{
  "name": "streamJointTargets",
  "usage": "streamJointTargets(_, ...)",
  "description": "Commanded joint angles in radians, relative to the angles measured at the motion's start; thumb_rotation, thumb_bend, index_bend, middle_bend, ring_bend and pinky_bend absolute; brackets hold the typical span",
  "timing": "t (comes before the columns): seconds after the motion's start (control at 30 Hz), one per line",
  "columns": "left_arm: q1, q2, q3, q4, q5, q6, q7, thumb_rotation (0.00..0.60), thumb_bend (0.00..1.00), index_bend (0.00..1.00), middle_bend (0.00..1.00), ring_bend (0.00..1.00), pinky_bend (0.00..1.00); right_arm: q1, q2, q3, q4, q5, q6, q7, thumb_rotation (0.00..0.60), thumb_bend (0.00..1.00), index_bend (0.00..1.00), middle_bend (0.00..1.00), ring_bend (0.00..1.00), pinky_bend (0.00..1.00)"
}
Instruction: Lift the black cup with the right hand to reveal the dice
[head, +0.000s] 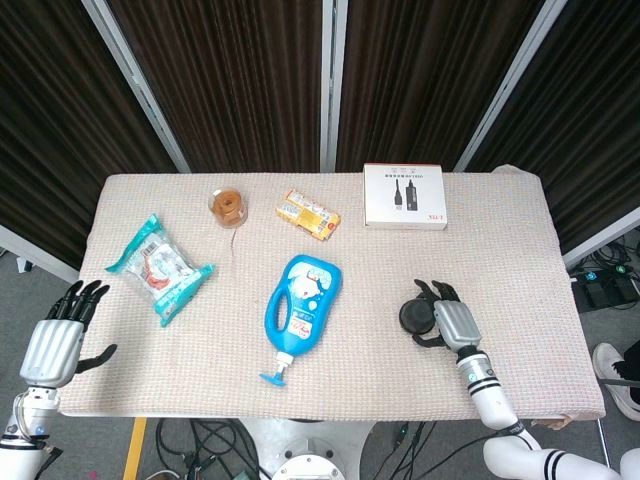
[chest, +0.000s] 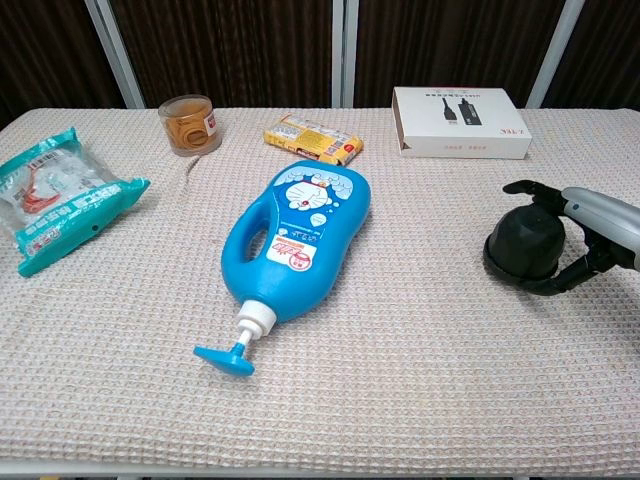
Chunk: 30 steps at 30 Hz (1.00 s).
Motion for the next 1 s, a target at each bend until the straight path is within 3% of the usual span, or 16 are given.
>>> streamJointTargets(0.03, 0.000, 0.000, 0.001, 0.000, 0.000, -0.001, 0.000, 0.600, 0.17, 0.10, 0.07, 0.00, 0.19, -0.009, -0.003, 0.008, 0.008, -0.025, 0.040, 0.025, 0.600, 0.15, 0.26, 0.41, 0.07, 0.00)
streamJointTargets(0.17, -0.001, -0.002, 0.001, 0.000, -0.001, -0.004, 0.003, 0.600, 0.17, 0.10, 0.07, 0.00, 0.19, -0.019, 0.009, 0.022, 0.005, -0.051, 0.087, 0.064, 0.600, 0.17, 0.36, 0.43, 0.09, 0.00)
streamJointTargets(0.33, -0.003, -0.002, 0.002, -0.002, -0.001, -0.008, 0.010, 0.600, 0.17, 0.10, 0.07, 0.00, 0.19, -0.032, 0.054, 0.041, -0.039, -0.081, 0.147, 0.094, 0.600, 0.19, 0.40, 0.44, 0.10, 0.00)
streamJointTargets(0.5, -0.006, -0.004, 0.003, -0.006, 0.002, -0.012, 0.017, 0.600, 0.17, 0.10, 0.07, 0.00, 0.19, -0.048, 0.152, 0.067, -0.174, -0.158, 0.253, 0.113, 0.600, 0.20, 0.40, 0.44, 0.10, 0.00)
streamJointTargets(0.67, -0.010, -0.005, 0.003, -0.014, 0.002, -0.019, 0.024, 0.600, 0.17, 0.10, 0.07, 0.00, 0.19, -0.082, 0.305, 0.095, -0.400, -0.293, 0.407, 0.096, 0.600, 0.20, 0.41, 0.44, 0.11, 0.00)
streamJointTargets(0.8, -0.014, -0.005, 0.003, -0.016, 0.002, -0.026, 0.027, 0.600, 0.17, 0.10, 0.07, 0.00, 0.19, -0.101, 0.318, 0.132, -0.409, -0.332, 0.511, 0.042, 0.600, 0.20, 0.42, 0.46, 0.13, 0.00)
streamJointTargets(0.83, -0.015, -0.006, 0.003, -0.015, 0.001, -0.027, 0.027, 0.600, 0.17, 0.10, 0.07, 0.00, 0.19, -0.098, 0.311, 0.131, -0.378, -0.306, 0.491, 0.022, 0.600, 0.19, 0.42, 0.46, 0.13, 0.00)
streamJointTargets(1.0, -0.012, -0.012, 0.005, -0.007, -0.004, -0.028, 0.019, 0.600, 0.17, 0.10, 0.07, 0.00, 0.19, -0.031, 0.229, 0.069, -0.148, 0.013, 0.087, 0.005, 0.600, 0.19, 0.43, 0.45, 0.12, 0.00)
